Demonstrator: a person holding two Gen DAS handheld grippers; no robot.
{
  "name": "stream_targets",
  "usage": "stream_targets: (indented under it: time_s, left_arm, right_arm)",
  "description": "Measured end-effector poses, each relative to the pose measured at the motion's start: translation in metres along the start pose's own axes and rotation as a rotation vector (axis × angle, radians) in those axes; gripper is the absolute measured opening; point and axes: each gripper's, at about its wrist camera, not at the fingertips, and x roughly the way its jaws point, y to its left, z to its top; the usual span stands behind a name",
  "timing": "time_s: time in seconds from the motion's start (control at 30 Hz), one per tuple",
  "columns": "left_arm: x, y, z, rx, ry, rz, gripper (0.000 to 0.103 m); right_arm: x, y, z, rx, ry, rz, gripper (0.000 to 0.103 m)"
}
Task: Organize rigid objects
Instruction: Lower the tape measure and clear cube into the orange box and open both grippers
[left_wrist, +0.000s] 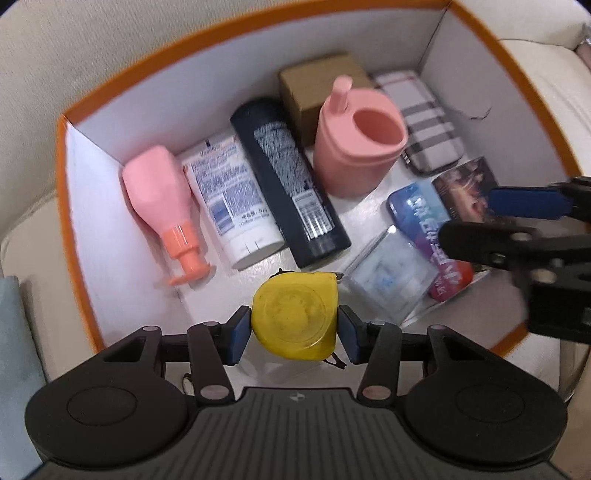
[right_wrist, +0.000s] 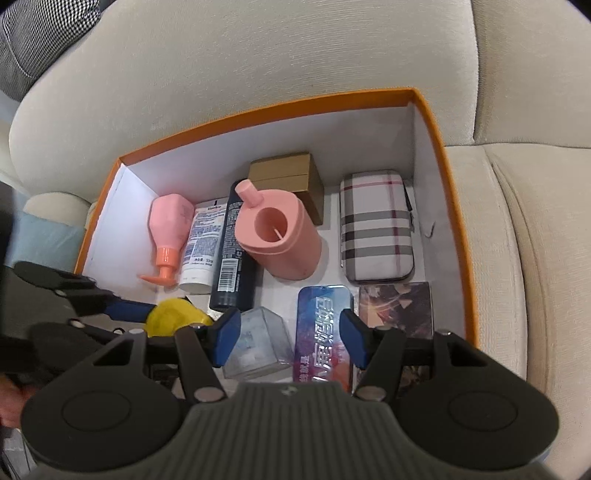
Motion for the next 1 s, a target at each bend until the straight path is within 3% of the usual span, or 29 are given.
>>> stream_targets:
  time_s: [0.37, 0.63, 0.93, 1.0]
  left_arm:
    - [0.023, 0.008, -0.004, -0.079, 0.052, -0.027, 0.059]
    - [0.012, 0.008, -0.013, -0.080, 0.016, -0.008, 0.068]
    - [-0.018, 0.007, -0.029, -0.089, -0.057, -0.012, 0.068]
    - [-0.031, 0.003, -0.020, -0.089, -0.088, -0.020, 0.068]
  right_arm:
    - [0.004, -0.008, -0.008, 0.008, 0.016, 0.007, 0.061]
    - [-0.001, -0.007, -0.011, 0.004, 0.016, -0.011, 0.061]
    - [-0.019, 0.003, -0.014, -0.014, -0.008, -0.035, 0.061]
    - [-0.026, 0.007, -0.015, -0.019, -0.018, -0.044, 0.061]
